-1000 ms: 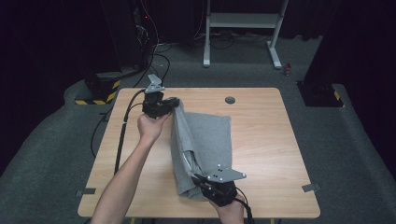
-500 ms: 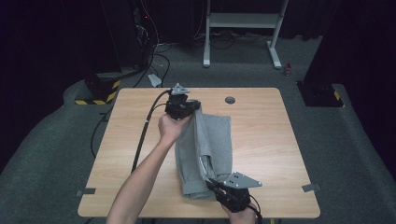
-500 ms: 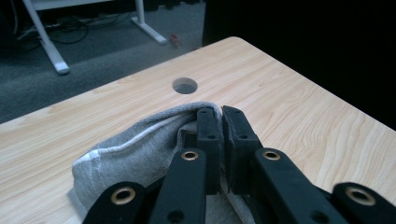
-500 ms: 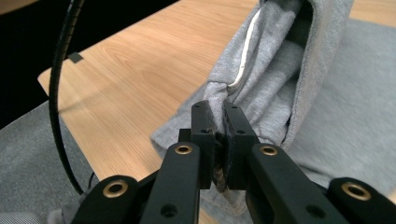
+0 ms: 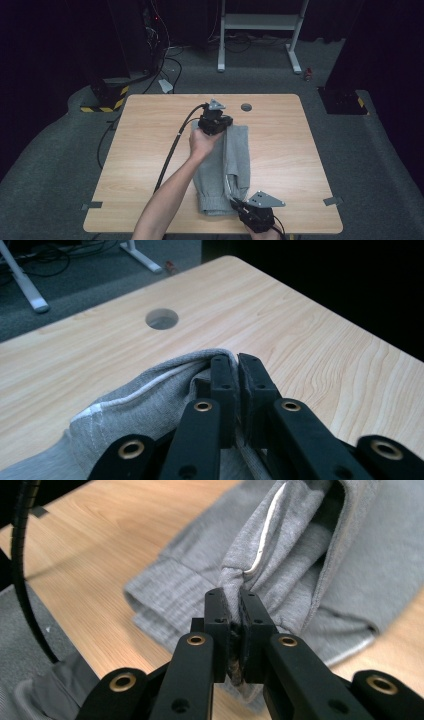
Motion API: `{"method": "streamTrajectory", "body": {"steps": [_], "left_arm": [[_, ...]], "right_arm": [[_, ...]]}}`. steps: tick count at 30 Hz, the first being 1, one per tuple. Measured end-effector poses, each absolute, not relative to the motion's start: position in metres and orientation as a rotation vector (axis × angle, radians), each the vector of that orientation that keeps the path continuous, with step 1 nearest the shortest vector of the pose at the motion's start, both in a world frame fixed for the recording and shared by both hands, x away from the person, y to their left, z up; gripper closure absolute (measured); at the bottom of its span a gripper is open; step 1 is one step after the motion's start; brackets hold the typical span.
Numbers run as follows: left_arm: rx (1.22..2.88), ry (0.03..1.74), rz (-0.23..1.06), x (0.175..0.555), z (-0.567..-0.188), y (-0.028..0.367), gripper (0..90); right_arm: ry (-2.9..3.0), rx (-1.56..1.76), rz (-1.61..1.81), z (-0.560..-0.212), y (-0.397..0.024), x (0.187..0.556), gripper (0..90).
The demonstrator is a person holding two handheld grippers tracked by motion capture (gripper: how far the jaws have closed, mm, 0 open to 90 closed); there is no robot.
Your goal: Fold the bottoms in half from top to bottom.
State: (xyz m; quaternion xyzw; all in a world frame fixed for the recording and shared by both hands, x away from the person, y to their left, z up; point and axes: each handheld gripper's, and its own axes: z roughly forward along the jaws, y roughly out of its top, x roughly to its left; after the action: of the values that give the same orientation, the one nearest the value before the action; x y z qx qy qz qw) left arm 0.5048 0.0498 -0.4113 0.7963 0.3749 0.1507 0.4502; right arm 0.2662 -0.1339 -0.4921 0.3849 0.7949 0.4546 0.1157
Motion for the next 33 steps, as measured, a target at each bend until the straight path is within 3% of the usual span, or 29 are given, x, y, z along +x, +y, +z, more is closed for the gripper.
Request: {"method": "streamTrajectory", "body": {"steps": [18, 26, 33], "left_arm": [[1.989, 0.992, 0.333, 0.508, -0.453, 0.048, 82.5], [2.008, 0.985, 0.32, 0.499, -0.453, 0.053, 60.5], [2.004, 0.98, 0.331, 0.487, -0.45, 0.067, 53.5]], "right_arm": [[2.356, 1.167, 1.259, -0.504, -0.142, 0.268, 82.7], [2.331, 1.176, 1.309, -0.496, -0.142, 0.271, 68.0], [2.303, 1.145, 1.333, -0.483, -0.142, 0.273, 63.1]]}}
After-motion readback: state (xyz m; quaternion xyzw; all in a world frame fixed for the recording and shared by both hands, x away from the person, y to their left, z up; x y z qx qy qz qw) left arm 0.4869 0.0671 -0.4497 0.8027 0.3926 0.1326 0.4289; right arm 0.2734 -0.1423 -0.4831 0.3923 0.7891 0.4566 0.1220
